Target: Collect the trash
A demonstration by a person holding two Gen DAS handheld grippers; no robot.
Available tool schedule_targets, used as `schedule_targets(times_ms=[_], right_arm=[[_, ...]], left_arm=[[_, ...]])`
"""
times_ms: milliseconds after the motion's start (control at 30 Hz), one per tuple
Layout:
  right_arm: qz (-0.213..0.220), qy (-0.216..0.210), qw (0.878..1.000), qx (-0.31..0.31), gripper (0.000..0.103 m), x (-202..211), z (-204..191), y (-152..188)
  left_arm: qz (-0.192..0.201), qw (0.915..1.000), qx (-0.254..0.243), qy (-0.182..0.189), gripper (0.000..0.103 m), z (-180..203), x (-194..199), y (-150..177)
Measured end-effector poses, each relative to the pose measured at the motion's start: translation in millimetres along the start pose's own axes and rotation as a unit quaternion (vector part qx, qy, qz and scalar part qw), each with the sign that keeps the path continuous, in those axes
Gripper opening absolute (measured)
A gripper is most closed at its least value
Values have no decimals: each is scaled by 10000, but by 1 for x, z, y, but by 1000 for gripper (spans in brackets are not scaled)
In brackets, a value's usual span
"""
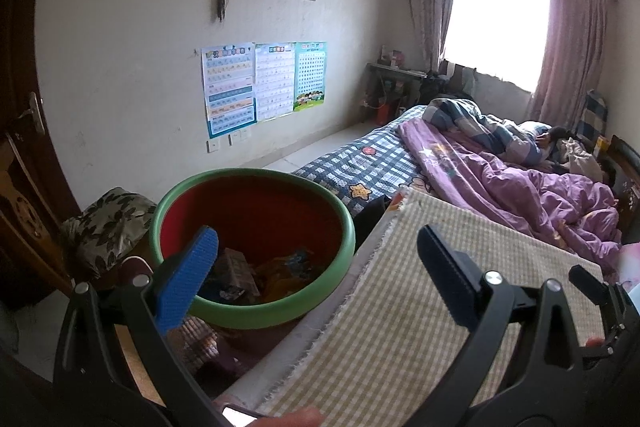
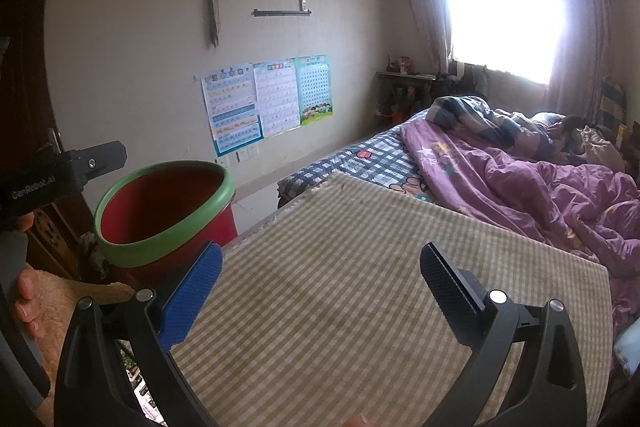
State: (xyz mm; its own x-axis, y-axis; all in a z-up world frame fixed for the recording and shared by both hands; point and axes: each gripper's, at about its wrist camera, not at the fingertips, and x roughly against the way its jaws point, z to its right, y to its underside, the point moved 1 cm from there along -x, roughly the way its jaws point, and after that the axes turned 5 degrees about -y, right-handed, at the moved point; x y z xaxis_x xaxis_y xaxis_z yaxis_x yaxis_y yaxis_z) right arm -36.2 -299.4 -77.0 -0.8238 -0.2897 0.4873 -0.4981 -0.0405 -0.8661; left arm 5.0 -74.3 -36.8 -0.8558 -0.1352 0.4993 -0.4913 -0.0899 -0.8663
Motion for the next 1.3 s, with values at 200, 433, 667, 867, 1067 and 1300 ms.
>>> schedule_targets(times_ms=[200,433,667,867,1067,1300], right_arm=[[-43,-18,10000,18,96,-2,-1,1],[-87,-29,10000,25,96,-3,-2,3],[-129,-51,9999,44,96,-5,-4,6],[-173,-59,9998,30,96,-8,-2,7],[-389,296,9984,-301,96,-10,30,18],[-991,1778,9712,-1240,96,-2,132,65]], left_arm=[[-8,10000,5,0,98,0,-1,0],[-33,10000,5,9,98,-1,-1,0],[-43,10000,-12,5,97,-1,-2,3],[-63,10000,-38,12,97,-1,-3,5],[-19,9999,-78,-116,98,-11,-8,4],[-499,9968,525,-349,98,-81,-32,10]])
